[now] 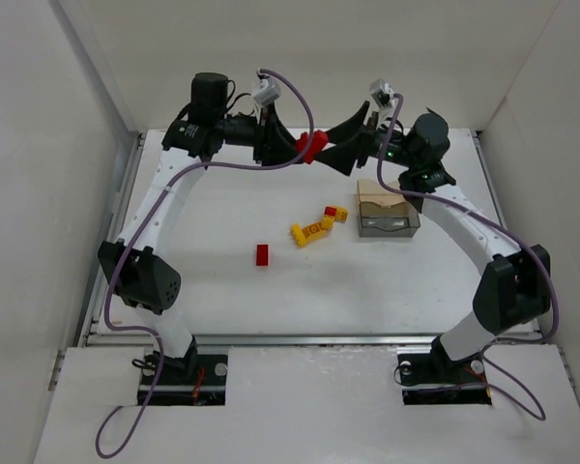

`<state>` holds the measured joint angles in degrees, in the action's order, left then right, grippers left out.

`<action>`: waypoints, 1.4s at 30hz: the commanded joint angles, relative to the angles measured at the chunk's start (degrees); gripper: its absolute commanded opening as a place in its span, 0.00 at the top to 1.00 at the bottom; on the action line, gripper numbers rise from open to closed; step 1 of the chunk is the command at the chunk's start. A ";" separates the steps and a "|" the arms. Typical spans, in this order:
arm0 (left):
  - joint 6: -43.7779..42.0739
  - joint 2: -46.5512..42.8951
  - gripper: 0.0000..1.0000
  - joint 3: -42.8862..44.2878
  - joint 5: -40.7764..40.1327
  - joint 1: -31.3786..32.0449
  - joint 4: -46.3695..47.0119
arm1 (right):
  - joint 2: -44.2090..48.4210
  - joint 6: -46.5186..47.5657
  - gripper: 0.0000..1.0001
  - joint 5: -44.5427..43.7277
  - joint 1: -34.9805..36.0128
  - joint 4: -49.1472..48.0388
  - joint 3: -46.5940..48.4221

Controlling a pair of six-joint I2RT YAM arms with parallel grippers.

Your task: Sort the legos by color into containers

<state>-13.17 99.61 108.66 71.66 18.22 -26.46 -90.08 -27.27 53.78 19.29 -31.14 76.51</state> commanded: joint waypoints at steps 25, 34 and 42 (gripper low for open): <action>-5.73 -0.82 1.00 3.05 6.48 2.08 -4.13 | -8.53 -30.65 0.38 10.47 -2.85 -42.78 -0.13; 1.80 -0.82 1.00 2.35 4.55 1.47 2.36 | -9.15 -34.96 0.93 12.05 -2.85 -46.03 -1.53; 8.51 -1.35 1.00 0.06 1.99 -1.78 9.41 | -8.62 -34.44 1.00 10.21 -4.43 -39.63 -4.87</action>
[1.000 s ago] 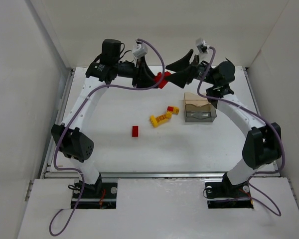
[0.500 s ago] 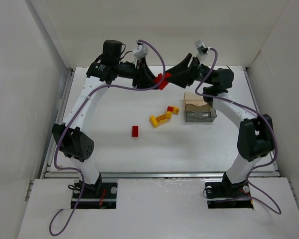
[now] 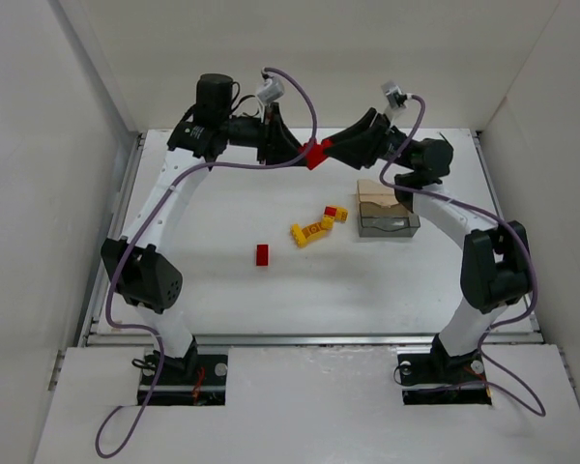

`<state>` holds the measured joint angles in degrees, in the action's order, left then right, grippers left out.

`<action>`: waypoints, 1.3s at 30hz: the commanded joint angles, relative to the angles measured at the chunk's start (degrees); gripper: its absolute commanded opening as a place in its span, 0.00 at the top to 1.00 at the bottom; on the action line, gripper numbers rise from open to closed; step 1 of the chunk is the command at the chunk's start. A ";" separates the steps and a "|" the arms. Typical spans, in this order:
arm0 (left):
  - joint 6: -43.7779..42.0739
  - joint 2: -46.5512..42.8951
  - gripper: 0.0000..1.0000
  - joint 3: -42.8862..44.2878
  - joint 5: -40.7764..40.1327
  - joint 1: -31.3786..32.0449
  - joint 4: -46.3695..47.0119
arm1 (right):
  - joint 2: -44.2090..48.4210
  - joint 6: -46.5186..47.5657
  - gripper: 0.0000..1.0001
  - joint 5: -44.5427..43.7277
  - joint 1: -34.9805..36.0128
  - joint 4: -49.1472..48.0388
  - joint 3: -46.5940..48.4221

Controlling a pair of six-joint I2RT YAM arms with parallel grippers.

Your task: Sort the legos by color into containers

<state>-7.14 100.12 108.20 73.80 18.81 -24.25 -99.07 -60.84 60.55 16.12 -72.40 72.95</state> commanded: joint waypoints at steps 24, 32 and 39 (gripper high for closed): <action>-3.76 -2.91 1.00 -5.02 -37.76 -4.13 0.61 | 4.59 42.82 1.00 -63.52 -5.84 81.88 6.77; -5.52 -2.91 1.00 -6.86 -38.91 -2.81 -1.85 | -3.94 42.74 1.00 -69.78 -5.84 91.82 11.08; -6.31 -2.38 1.00 -7.39 -39.43 -2.20 -2.38 | -2.89 40.80 1.00 -69.78 -5.84 89.36 6.86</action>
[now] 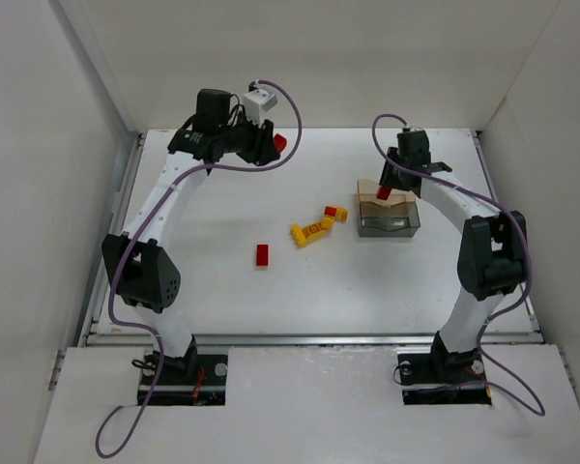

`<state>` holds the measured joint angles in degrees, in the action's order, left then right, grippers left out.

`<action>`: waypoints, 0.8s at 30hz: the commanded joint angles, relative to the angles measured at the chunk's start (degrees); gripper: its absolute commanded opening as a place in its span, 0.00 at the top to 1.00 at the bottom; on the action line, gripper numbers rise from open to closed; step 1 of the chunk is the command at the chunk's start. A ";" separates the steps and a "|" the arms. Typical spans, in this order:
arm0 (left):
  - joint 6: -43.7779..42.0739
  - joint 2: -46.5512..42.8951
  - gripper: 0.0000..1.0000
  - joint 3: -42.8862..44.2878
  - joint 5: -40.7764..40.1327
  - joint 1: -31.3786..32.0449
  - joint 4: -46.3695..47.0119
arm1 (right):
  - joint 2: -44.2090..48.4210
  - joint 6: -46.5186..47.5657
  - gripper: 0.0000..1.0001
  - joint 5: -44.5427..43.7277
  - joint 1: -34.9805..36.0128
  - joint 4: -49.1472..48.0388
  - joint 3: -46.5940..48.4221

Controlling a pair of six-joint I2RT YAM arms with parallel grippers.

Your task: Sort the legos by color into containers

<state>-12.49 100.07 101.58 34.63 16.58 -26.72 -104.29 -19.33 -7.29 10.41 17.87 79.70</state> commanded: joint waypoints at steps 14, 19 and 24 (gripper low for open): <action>-2.10 -1.81 1.00 -0.77 -0.27 2.22 -0.44 | 1.19 1.13 0.21 0.60 -0.13 -0.38 1.69; -4.38 -1.20 1.00 -0.77 -0.88 4.42 -0.44 | 6.71 1.14 0.21 1.22 -0.13 -1.60 1.07; -4.31 3.35 1.00 -0.16 -1.50 8.90 5.87 | 14.19 -0.44 0.19 -0.97 -2.06 -3.01 -1.21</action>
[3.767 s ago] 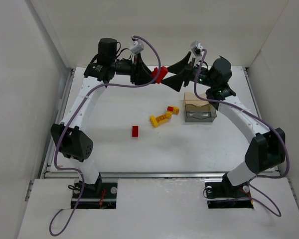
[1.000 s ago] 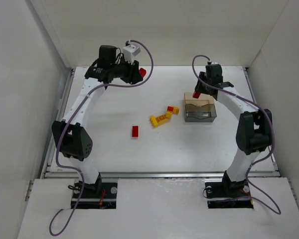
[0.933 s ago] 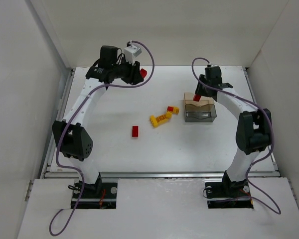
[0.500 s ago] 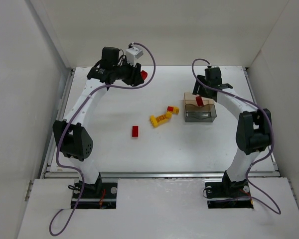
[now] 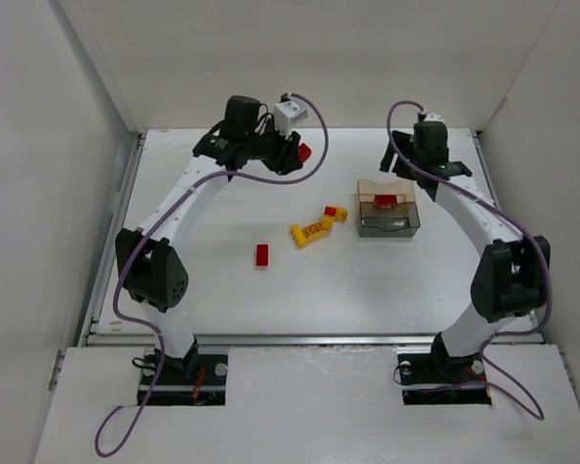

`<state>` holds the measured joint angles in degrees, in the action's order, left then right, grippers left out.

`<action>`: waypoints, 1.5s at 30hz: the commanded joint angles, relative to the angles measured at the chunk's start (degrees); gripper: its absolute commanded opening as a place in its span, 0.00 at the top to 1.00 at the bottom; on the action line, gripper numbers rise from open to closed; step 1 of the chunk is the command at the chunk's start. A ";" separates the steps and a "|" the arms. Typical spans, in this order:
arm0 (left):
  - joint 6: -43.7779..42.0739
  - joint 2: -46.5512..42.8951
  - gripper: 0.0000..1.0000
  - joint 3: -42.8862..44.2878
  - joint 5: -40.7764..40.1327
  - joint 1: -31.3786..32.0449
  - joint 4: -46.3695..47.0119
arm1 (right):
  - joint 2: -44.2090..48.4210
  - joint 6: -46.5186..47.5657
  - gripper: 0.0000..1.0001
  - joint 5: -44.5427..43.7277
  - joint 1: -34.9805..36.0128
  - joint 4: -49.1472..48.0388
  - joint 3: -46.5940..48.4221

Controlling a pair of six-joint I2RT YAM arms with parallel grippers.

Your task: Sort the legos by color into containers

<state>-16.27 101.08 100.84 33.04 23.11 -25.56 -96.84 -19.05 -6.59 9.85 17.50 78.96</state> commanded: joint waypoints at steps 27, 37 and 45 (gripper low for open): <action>10.21 37.35 1.00 16.15 -1.39 15.65 49.73 | 21.34 0.77 0.19 -3.52 -8.53 1.49 -9.79; 9.07 37.97 0.77 15.62 -1.31 16.17 45.70 | 20.81 2.00 0.18 -2.46 -9.67 1.49 -9.26; 5.55 37.44 0.49 15.62 -0.08 16.17 40.68 | 20.28 3.05 0.18 -1.41 -9.67 0.96 -9.26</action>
<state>-8.80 139.98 114.91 31.48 38.94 15.92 -77.10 -17.08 -8.88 0.45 19.29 69.14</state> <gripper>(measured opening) 0.499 0.821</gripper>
